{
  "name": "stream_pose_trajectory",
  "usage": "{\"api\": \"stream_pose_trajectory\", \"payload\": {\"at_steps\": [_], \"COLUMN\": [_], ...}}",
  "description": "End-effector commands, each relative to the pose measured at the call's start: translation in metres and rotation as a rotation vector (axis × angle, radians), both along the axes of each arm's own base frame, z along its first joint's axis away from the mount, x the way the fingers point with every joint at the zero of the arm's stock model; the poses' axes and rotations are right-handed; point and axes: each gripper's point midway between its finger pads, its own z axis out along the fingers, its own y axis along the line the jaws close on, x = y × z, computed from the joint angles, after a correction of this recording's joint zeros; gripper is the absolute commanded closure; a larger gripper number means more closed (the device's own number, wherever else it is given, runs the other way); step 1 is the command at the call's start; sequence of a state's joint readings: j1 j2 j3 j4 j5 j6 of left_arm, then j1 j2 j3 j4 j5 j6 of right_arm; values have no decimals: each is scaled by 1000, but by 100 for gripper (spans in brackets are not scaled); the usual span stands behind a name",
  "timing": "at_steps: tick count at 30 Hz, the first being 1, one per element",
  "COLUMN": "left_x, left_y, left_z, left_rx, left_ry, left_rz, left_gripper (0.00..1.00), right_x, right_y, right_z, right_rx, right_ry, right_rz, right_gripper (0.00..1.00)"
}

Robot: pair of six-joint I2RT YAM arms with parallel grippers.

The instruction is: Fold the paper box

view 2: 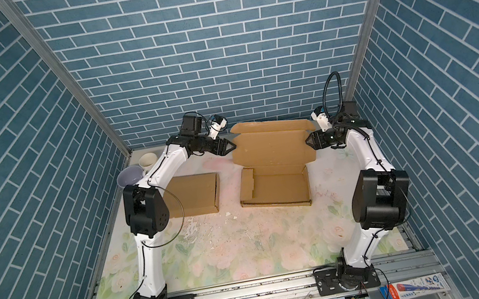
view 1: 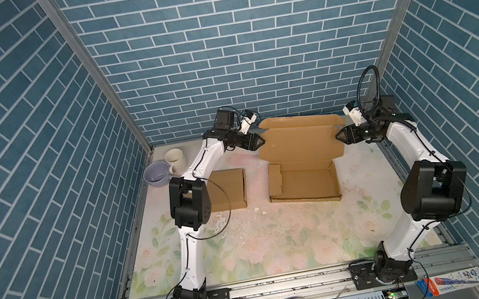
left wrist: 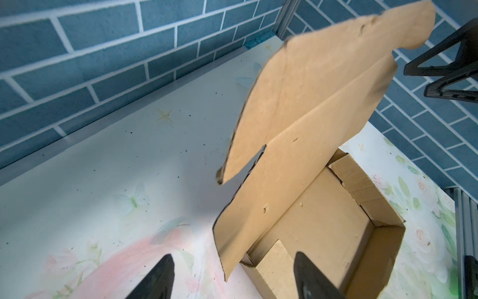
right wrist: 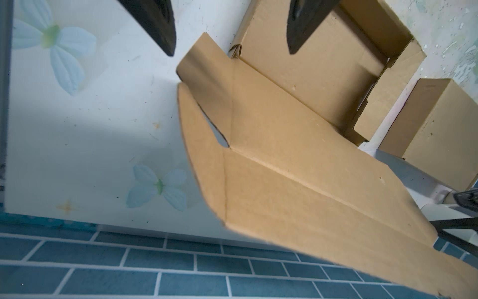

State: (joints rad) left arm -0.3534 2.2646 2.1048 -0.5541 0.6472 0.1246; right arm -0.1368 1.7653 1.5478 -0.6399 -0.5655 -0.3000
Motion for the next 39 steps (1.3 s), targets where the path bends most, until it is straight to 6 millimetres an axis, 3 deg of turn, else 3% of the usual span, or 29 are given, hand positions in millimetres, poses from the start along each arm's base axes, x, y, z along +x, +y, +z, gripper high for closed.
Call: {"api": "stream_pose_trajectory", "payload": {"at_steps": [1,7,14,19,23,27,33,36,39], "left_x": [-4,2,4,2,2,3,3,4,5], "left_y": [-4,-11,-14,-13,-14,-15,-19,-19,-20], "left_z": [-8,-17,-21,-24,-26,-28,-32,-33,-31], "left_rx": [-10,-29,-39,-23,-31,-37,-48,-49,-55], "left_ry": [37,53,70,66,71,70,85,88,89], "left_rz": [-44,-54,-63,-66,-73,-82,-92,-89,-85], "left_gripper": [29,41,61,71,73,76,82,88,94], "right_x": [-2,1,3,8,15,16,22,20,18], "right_y": [9,11,11,-17,-44,-27,-6,1,4], "right_z": [3,0,0,9,17,6,-6,-12,-16], "right_rx": [-1,15,17,-67,-34,66,190,214,213], "right_ry": [-26,-32,-33,-70,-118,-73,-66,-64,-62], "right_rz": [113,127,118,-1,-105,-4,100,136,136], "right_gripper": [35,42,58,40,29,27,34,41,58]}}
